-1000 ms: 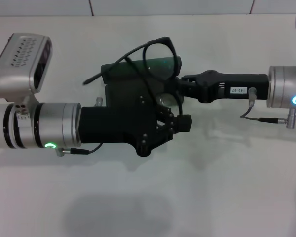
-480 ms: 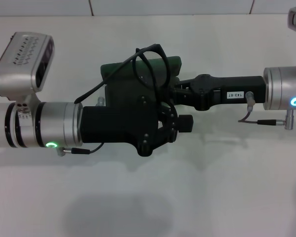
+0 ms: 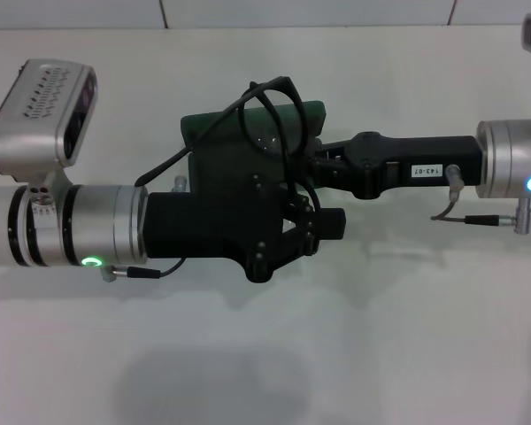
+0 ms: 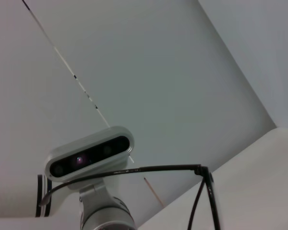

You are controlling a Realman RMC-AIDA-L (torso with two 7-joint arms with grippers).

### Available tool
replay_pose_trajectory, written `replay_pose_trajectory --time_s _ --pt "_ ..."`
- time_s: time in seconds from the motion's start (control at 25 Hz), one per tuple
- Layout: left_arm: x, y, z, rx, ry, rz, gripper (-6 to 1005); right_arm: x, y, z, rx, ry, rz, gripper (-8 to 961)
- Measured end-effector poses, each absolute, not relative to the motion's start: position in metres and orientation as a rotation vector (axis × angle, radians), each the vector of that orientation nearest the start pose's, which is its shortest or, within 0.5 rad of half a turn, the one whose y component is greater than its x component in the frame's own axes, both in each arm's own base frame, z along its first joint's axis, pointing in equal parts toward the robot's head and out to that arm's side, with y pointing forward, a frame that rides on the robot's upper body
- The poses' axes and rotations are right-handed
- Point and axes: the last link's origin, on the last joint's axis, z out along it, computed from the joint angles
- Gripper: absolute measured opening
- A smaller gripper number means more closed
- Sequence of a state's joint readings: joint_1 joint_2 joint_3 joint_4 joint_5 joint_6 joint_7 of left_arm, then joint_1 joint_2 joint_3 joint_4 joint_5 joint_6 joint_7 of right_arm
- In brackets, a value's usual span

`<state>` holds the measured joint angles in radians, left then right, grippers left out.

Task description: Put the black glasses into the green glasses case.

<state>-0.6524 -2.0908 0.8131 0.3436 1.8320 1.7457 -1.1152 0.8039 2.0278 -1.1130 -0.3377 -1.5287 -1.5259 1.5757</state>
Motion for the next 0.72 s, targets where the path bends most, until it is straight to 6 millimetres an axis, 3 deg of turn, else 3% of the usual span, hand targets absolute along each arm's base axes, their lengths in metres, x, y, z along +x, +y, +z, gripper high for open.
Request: replay_pose_trajectory --time_s 0.32,0.72 --pt "-0.204 0.297 -0.047 -2.952 -0.351 -1.177 3 0.178 0.364 -0.031 -2.821 0.851 1.045 98" --pt "-0.203 0.293 -0.039 -2.972 -0.315 -1.224 3 0.243 0.360 0.023 -2.618 0.843 0.940 101"
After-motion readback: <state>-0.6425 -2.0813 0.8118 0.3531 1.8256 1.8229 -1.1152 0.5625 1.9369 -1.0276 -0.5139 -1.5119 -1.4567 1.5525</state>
